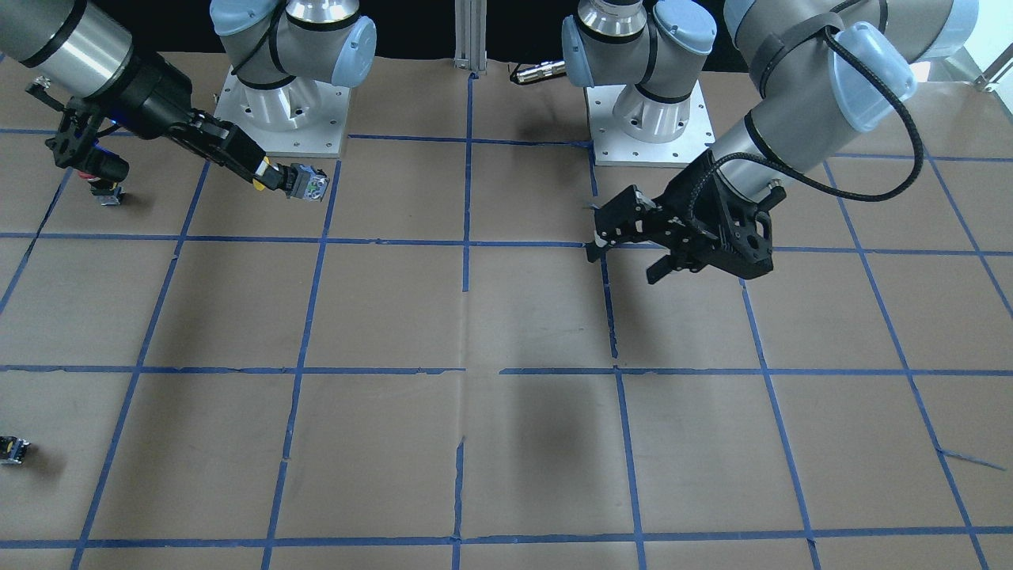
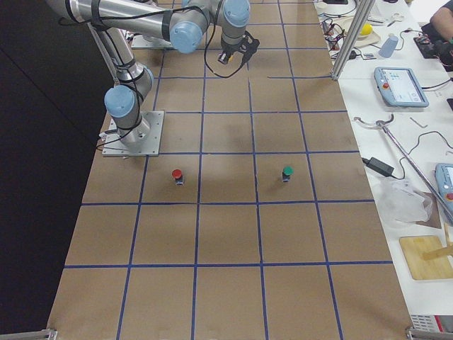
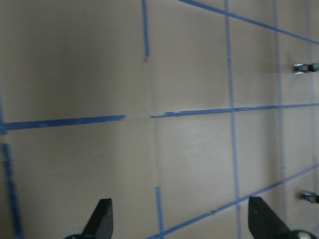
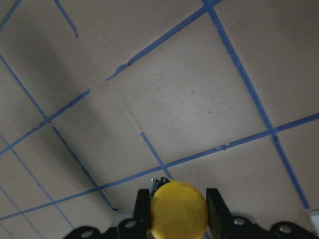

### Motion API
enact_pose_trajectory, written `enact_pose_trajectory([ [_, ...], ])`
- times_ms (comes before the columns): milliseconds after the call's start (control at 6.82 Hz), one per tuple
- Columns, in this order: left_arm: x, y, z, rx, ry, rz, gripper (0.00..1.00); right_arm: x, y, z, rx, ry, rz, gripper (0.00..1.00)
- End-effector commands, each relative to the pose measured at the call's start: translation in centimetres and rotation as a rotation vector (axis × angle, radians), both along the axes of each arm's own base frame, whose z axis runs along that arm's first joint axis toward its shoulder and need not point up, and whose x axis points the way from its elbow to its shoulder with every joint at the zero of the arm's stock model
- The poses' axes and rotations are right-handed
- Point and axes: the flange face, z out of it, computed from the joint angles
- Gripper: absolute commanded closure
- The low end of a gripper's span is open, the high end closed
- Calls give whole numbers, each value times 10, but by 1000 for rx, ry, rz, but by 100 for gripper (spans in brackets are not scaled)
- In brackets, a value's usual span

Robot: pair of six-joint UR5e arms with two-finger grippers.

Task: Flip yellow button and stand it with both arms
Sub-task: 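Carry the button with the right gripper toward the far side of the table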

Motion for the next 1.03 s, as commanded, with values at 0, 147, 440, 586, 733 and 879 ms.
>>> enact_pose_trajectory([
  [0, 29, -21, 36, 43, -297, -29, 0, -25, 7, -12, -51, 159, 364, 84],
  [147, 24, -12, 70, 73, -343, -48, 0, -45, 4, -17, -91, 169, 418, 84],
  [440, -3, 11, 102, 57, -357, -82, 0, -102, 4, -25, -199, 160, 577, 84],
  [586, -6, 16, 106, 82, -373, -54, 0, -133, 7, -32, -256, 171, 651, 84],
  [733, -1, 19, 110, 89, -416, -41, 0, -166, 14, -48, -308, 196, 723, 84],
  [879, -2, 23, 115, 81, -417, -34, 0, -198, 24, -69, -364, 242, 821, 84],
])
